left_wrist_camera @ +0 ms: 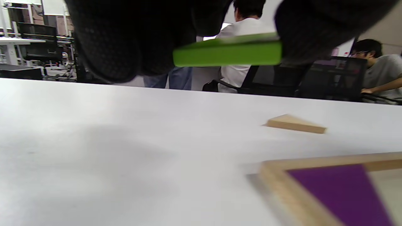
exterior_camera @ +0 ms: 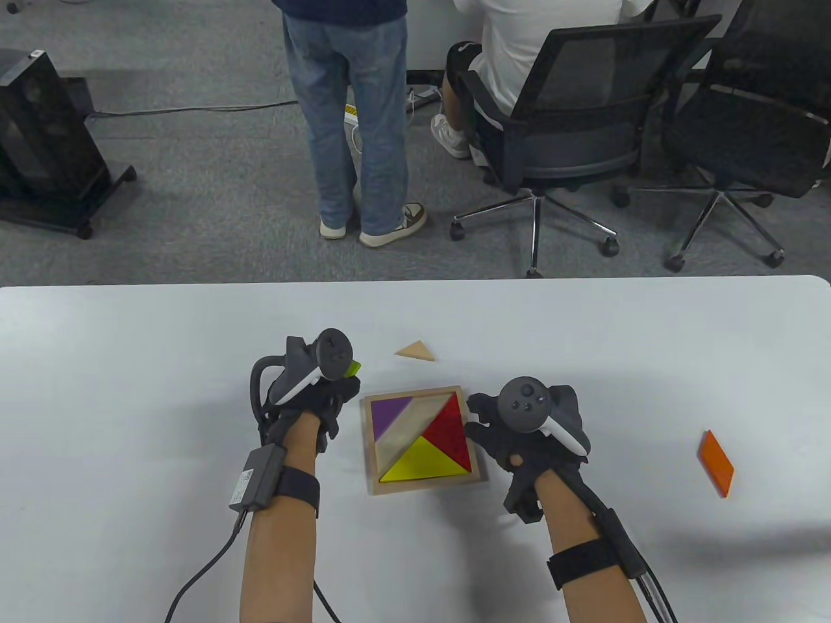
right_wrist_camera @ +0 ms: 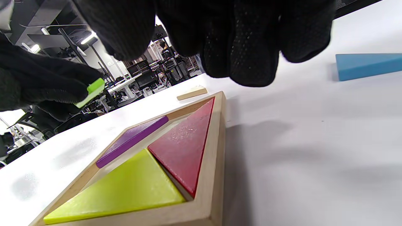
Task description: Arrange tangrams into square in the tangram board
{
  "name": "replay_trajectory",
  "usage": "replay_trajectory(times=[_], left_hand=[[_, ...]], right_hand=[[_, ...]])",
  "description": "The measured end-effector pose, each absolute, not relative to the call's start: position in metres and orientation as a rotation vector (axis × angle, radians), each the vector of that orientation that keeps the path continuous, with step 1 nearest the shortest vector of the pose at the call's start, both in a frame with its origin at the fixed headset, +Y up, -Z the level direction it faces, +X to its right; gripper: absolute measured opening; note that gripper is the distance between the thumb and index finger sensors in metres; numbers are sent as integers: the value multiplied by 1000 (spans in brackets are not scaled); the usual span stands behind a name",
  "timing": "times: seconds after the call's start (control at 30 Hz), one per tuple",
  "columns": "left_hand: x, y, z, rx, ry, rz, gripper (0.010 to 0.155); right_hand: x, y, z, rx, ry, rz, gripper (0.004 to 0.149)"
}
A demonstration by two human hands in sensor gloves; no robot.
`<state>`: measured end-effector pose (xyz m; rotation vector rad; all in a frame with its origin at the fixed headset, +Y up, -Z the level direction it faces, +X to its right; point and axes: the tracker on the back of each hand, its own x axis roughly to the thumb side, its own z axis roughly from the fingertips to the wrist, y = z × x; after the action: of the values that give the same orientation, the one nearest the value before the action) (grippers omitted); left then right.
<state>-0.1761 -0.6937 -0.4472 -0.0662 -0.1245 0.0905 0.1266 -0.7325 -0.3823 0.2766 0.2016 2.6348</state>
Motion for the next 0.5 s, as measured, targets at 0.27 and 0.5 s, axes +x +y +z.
replay_trajectory(times=[0.27,0.5], left_hand=[[-140,-686,-419,2,-245,113,87],[-114,-699,-396,29,-336,132,87]], right_hand=[[124,-731,-381,287,202,2651,63],[122,-730,-379,294,205,2664,63]])
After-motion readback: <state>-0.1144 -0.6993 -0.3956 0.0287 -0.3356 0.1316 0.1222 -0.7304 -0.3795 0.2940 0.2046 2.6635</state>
